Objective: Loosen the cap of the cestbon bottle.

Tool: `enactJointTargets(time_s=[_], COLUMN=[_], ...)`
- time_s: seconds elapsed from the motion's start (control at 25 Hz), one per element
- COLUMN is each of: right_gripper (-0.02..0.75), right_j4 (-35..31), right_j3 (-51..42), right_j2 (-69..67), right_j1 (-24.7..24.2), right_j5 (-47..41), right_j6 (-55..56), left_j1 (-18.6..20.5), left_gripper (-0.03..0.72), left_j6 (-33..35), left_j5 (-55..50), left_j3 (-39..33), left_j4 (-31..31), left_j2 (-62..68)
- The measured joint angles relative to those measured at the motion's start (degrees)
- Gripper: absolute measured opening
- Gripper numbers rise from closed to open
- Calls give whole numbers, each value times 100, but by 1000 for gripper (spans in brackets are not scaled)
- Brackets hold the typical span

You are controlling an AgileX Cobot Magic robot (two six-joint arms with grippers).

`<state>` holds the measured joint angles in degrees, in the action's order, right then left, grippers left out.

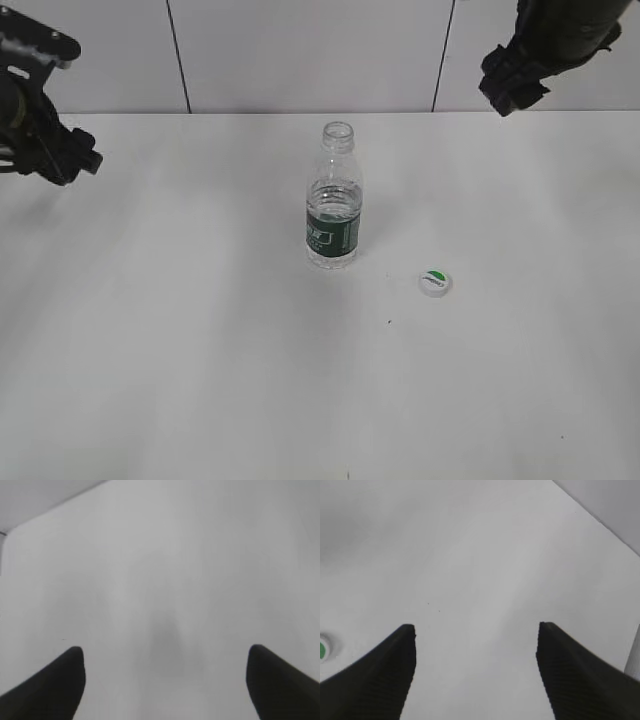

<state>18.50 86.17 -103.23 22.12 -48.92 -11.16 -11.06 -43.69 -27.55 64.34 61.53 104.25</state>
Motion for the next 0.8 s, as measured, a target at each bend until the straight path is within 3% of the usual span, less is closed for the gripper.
enactJointTargets(time_s=[0.2,0.32,0.6,0.8], right_gripper=[573,573,573,573], right_j4=[187,106,-467,-737], right_j3=[0,0,0,0], right_j2=[5,5,5,131], right_j1=[-11,-11,-48,-98], right_j5=[-464,-698,-1193,-1282], right_j6=[535,629,657,661], left_j1=[0,0,38,194], left_gripper=[590,590,590,590], left_j6=[1776,2636,3788,4066], left_j5=[-590,-1046,-2325,-3194], left_j3=[0,0,241,771], left_j4=[-2139,-3102,-4625,-5305], left_j2=[0,0,-1,-1])
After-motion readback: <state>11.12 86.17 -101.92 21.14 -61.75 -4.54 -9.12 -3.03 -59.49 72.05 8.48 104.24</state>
